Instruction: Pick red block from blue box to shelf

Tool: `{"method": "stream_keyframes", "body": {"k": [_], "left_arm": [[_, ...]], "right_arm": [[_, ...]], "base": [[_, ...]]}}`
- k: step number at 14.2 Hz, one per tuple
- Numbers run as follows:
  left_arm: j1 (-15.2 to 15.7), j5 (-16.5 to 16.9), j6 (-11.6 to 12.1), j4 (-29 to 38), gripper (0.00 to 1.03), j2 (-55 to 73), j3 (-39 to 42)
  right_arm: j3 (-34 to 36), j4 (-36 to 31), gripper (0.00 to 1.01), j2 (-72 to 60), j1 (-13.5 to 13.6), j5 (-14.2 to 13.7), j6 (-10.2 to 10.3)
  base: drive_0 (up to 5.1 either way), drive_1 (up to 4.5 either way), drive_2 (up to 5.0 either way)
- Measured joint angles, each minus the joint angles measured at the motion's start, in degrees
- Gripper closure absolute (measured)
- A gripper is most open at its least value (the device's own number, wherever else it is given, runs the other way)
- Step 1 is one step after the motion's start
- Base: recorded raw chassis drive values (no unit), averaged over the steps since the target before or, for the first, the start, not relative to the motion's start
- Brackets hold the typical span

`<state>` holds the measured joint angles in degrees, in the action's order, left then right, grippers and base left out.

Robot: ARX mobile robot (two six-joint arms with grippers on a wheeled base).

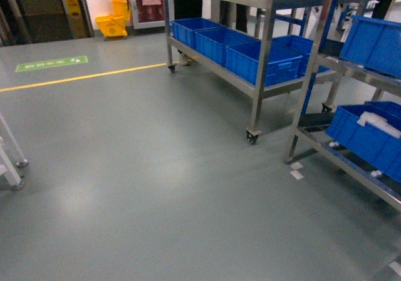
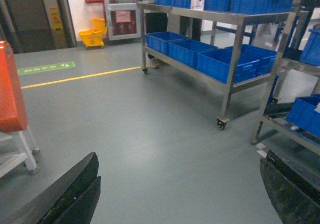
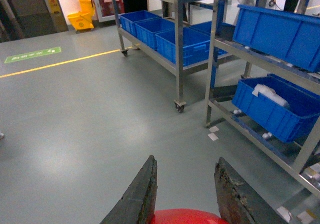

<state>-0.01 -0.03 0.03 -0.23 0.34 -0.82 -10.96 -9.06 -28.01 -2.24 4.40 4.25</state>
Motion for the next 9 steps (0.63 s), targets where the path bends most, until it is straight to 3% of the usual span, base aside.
{"method": "stream_keyframes", "body": {"k": [9], "left_arm": [[-0.04,0.00,0.00,0.02,0.05,0.00,0.00]], "right_arm": [[0.00,0.02,0.73,0.00,0.00,-0.02,-0.02]], "base": [[-1.6,-1.59,-1.6]]}}
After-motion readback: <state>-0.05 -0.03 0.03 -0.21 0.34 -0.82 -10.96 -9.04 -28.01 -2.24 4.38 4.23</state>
